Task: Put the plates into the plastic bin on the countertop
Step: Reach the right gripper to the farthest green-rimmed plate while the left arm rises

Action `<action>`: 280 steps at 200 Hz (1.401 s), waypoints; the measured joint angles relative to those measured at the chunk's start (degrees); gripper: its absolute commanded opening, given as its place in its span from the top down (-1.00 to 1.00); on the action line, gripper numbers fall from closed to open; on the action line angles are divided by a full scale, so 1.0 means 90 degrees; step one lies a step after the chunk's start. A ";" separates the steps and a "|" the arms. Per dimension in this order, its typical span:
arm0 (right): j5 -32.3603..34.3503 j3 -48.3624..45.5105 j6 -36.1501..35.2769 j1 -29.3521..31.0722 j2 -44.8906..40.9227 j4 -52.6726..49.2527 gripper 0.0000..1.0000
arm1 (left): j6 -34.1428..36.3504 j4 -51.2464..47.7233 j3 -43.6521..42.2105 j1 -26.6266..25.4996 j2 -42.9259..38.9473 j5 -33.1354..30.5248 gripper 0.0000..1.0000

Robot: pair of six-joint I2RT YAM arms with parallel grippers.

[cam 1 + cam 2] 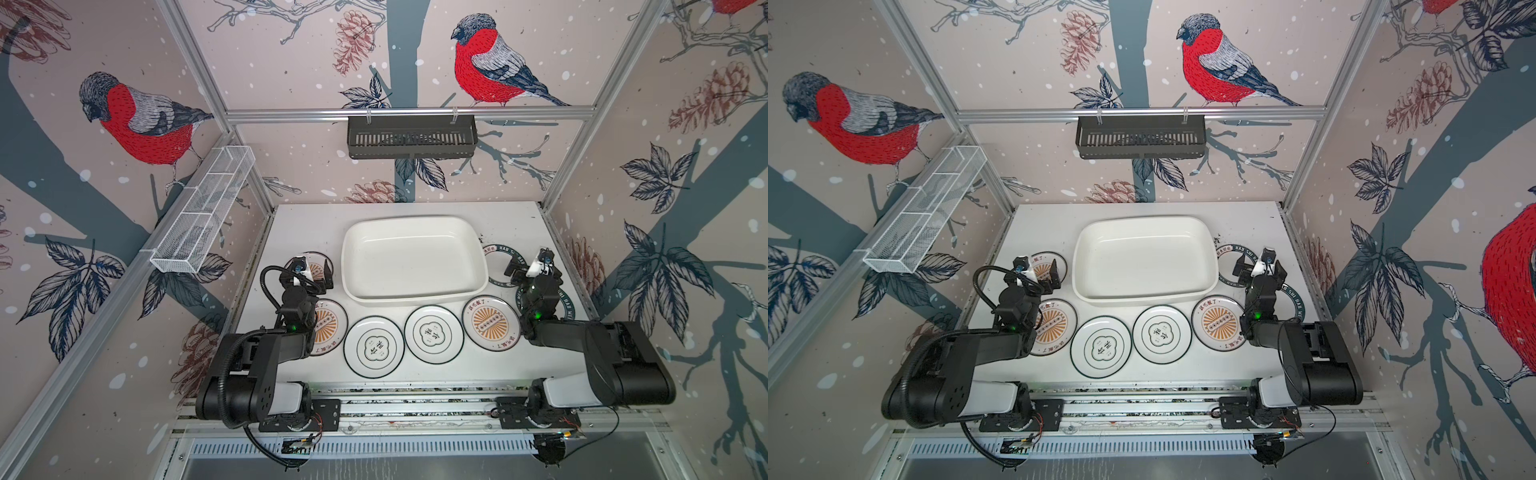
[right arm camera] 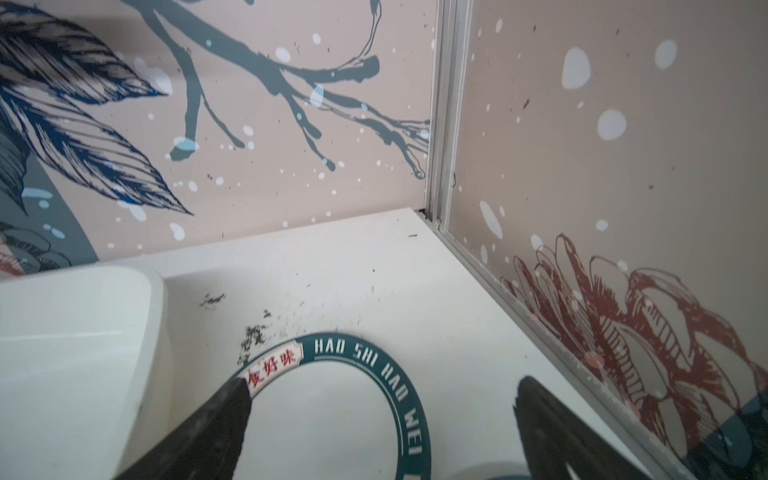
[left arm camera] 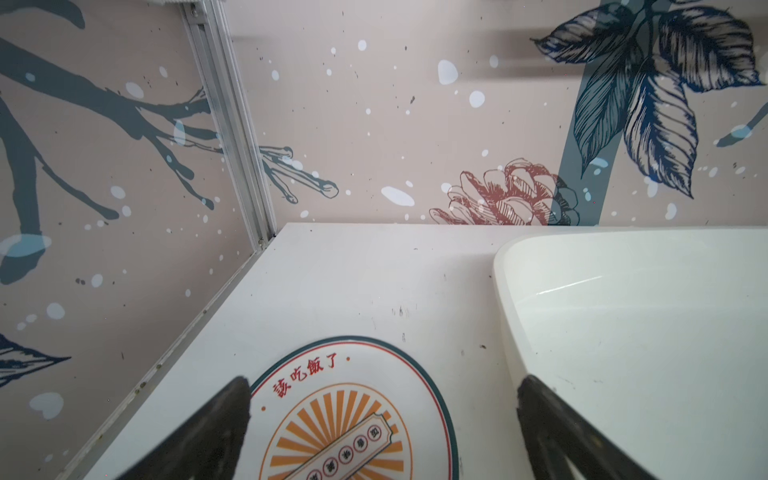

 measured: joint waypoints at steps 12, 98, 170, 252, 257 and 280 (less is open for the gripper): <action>0.0058 0.0427 0.0155 -0.0017 -0.0168 -0.0772 -0.99 | 0.0005 -0.0340 0.0109 0.0000 -0.0262 0.0075 -0.98; -0.2550 0.2280 0.2069 -0.1032 -0.0423 -0.5000 -0.99 | 0.0440 -0.3487 0.1319 -0.0007 -0.1610 0.0901 -0.97; -0.3963 0.3021 0.2346 -0.1819 -0.0379 -0.6496 -0.89 | 0.1100 -0.6832 0.3220 -0.0022 -0.1702 0.1433 -0.98; -0.4789 0.3415 0.2297 -0.2652 0.0478 -0.7278 -0.55 | 0.1316 -0.9292 0.4520 -0.0141 -0.1307 0.2047 -0.97; -0.4838 0.3446 0.2297 -0.2691 0.0549 -0.7278 -0.53 | 0.1350 -0.9345 0.4539 -0.0158 -0.1307 0.2089 -0.98; -0.5044 0.3592 0.2290 -0.2793 0.0971 -0.7249 -0.41 | 0.1375 -0.9520 0.4626 -0.0233 -0.1294 0.2271 -0.98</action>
